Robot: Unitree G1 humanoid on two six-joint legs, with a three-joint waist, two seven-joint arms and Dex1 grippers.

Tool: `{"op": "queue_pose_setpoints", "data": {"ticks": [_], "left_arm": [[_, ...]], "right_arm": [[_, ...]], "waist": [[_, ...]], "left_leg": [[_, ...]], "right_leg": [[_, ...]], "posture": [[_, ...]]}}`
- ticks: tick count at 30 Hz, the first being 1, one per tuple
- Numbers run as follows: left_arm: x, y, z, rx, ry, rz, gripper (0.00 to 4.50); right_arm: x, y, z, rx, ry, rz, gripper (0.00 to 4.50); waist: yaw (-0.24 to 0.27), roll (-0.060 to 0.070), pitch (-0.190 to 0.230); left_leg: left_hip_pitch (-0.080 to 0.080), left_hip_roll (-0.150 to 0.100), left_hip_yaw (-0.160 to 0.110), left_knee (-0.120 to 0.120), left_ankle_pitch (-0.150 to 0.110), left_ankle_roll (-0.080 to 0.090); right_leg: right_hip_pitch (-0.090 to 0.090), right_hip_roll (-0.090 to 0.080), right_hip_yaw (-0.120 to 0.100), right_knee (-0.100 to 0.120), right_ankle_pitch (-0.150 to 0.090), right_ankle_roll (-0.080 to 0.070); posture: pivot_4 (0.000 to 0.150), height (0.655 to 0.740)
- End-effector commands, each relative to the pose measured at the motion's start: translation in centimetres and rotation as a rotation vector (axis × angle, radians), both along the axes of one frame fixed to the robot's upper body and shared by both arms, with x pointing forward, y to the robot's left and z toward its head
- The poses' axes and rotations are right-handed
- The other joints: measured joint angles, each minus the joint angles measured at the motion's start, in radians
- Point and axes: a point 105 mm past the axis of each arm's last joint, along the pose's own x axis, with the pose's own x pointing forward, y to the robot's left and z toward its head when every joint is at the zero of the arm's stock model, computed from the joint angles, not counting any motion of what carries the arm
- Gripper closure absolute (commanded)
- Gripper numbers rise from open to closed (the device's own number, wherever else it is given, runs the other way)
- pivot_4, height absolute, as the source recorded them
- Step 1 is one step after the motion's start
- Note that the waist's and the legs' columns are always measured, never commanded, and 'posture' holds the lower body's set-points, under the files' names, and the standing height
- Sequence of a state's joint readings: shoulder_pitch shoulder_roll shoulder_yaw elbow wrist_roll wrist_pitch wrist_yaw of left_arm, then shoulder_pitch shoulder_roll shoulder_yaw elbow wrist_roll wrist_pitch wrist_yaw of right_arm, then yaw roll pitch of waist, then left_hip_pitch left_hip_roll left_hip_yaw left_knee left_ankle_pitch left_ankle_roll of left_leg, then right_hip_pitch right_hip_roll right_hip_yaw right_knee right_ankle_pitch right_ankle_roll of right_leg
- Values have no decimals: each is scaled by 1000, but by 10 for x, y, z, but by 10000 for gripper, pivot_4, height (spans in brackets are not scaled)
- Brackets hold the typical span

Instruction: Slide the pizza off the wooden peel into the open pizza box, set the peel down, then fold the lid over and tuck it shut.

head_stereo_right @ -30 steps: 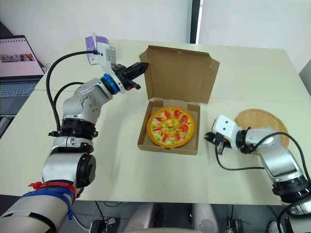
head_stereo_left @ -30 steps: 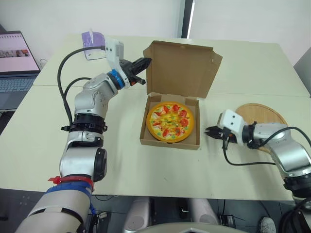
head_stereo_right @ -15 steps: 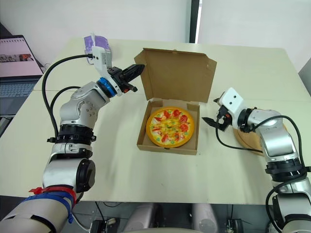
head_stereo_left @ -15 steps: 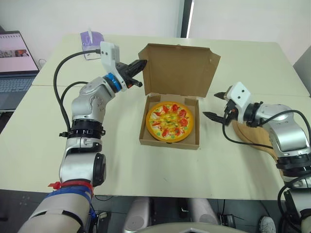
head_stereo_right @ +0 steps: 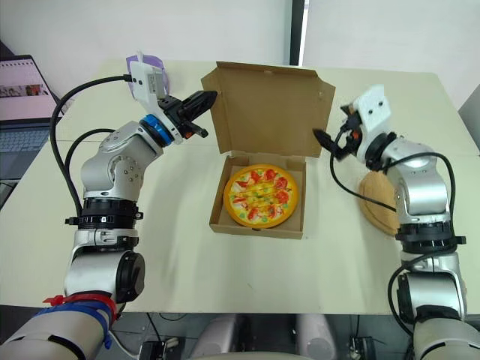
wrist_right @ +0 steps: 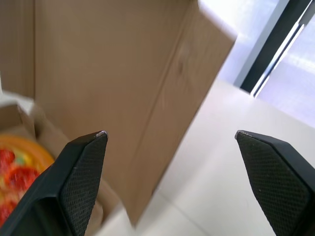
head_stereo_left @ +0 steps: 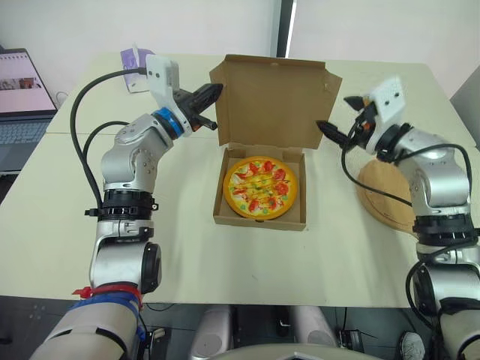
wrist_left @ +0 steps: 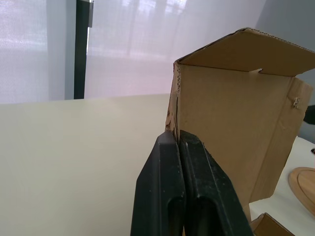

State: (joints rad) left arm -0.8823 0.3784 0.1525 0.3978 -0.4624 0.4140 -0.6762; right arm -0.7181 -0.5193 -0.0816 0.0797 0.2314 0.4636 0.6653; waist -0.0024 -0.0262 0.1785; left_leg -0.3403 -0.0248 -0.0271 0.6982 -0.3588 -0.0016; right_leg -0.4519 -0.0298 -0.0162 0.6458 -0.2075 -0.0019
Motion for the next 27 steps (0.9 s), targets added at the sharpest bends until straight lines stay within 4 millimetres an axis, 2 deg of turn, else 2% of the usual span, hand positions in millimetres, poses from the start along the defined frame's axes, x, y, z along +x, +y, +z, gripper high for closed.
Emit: {"op": "queue_pose_setpoints", "data": {"ticks": [1,5,8,12,19,20,27], "left_arm": [[-4,-1,15,4,-56,1,45000],[-4,-4,16,5,-57,-7,45000],[-4,-5,16,8,-58,-13,45000],[-5,-7,16,13,-59,-17,45000],[-6,-7,16,19,-60,-18,45000],[-6,-7,16,20,-60,-17,45000],[-10,-10,23,34,-79,-20,45000]], "right_arm": [[-5,4,21,41,-50,21,433],[-4,10,26,54,-52,34,433],[-4,13,28,65,-56,45,5483],[-6,20,31,67,-63,60,17624],[-7,26,33,72,-80,60,42376],[-7,27,34,72,-83,57,44401],[-6,30,41,70,-123,21,44401]], "waist": [[0,0,0],[0,0,0],[0,0,0],[0,0,0],[0,0,0],[0,0,0],[0,0,0]], "left_leg": [[-2,0,0,0,0,0],[-6,0,0,1,0,0],[-6,0,0,1,0,0],[-6,0,0,1,0,0],[-6,0,1,1,0,0],[-6,0,1,1,0,0],[-6,0,1,1,0,0]], "right_leg": [[-2,0,0,0,0,0],[-6,0,0,0,1,0],[-6,0,0,0,1,0],[-6,0,0,1,1,0],[-6,0,0,1,1,0],[-6,0,0,1,1,0],[-6,0,0,1,1,0]], "posture": [[1500,7400],[1500,7400],[1500,7400],[1500,7400],[1500,7400],[1500,7400],[1500,7400]]}}
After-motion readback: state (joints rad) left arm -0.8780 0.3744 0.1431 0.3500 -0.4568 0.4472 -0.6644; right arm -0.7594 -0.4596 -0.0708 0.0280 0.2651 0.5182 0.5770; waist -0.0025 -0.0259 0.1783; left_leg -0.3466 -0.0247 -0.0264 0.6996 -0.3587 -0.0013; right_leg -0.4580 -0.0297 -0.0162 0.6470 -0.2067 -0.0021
